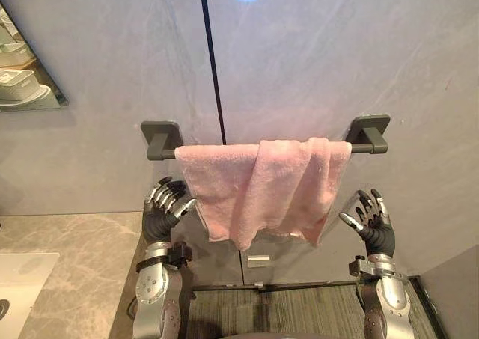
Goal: Organize washtable
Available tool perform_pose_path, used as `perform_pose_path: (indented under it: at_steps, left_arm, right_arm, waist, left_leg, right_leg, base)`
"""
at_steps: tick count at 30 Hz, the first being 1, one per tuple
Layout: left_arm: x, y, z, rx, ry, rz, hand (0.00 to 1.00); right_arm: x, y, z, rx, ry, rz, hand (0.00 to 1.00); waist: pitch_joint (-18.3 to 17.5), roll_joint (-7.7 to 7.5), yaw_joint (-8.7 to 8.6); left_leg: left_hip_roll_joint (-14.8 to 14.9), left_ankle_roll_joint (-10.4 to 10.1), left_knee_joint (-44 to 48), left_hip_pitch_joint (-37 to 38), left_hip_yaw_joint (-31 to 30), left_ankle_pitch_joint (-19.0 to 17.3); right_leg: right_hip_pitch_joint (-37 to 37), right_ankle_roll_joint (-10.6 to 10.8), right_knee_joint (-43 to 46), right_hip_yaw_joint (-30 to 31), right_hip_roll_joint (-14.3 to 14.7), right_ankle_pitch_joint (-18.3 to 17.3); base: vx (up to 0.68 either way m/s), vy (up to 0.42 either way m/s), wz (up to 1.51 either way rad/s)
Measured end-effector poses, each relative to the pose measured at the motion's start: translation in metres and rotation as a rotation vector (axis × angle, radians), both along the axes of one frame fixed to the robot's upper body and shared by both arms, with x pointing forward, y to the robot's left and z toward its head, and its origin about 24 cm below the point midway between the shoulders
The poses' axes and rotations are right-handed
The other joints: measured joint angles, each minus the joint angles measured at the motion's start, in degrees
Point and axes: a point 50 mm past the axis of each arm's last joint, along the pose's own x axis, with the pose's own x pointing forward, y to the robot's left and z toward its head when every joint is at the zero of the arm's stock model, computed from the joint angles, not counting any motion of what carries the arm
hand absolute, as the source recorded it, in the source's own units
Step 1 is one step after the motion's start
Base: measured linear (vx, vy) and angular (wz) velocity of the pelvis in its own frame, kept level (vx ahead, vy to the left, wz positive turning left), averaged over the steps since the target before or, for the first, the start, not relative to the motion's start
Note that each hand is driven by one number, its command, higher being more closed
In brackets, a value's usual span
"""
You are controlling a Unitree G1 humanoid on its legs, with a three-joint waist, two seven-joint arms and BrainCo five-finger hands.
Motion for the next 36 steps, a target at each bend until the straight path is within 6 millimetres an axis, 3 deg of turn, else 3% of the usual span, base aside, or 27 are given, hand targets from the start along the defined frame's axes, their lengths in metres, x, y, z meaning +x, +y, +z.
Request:
perform_pose_path:
  at_steps: [7, 17, 22, 36]
  left_arm:
    - [-0.013, 0.009, 0.000, -0.012, 0.004, 0.063, 0.00]
    - [-0.036, 0.013, -0.025, -0.014, 0.138, 0.069, 0.00]
    - [-0.043, 0.009, -0.052, -0.026, 0.260, 0.026, 0.00]
    - [-0.073, -0.012, -0.131, 0.101, 0.680, -0.145, 0.00]
  right_arm:
    - [-0.012, -0.008, 0.001, -0.005, -0.001, -0.062, 0.00]
    - [-0.042, -0.007, -0.019, -0.036, 0.144, -0.060, 0.00]
    - [-0.052, 0.004, -0.033, -0.059, 0.241, -0.003, 0.00]
    - [-0.083, 0.032, -0.110, -0.084, 0.644, 0.214, 0.00]
  waist:
    - [0.07, 0.13, 0.06]
    - [0.01, 0.20, 0.35]
    - [-0.14, -0.05, 0.33]
    - [-1.09, -0.76, 0.58]
  left_leg:
    - [0.14, -0.01, -0.01, 0.23, 0.50, -0.15]
    - [0.54, -0.06, 0.01, 0.45, 1.91, -0.42]
    - [0.52, 0.06, 0.00, 0.76, 2.51, -0.83]
    - [0.13, 0.05, 0.01, 1.22, 2.61, -1.44]
  right_leg:
    - [0.03, 0.01, 0.07, 0.31, -0.06, -0.02]
    - [-0.02, 0.28, 0.83, 0.34, -0.63, -0.43]
    - [-0.04, 0.44, 0.98, 0.32, -0.79, -0.63]
    - [0.03, 0.70, 1.92, 0.39, -1.22, -1.73]
  base:
    - [-0.01, -0.007, -0.02]
    - [0.00, -0.002, 0.00]
    - [-0.02, -0.010, -0.04]
    - [0.01, -0.004, 0.00]
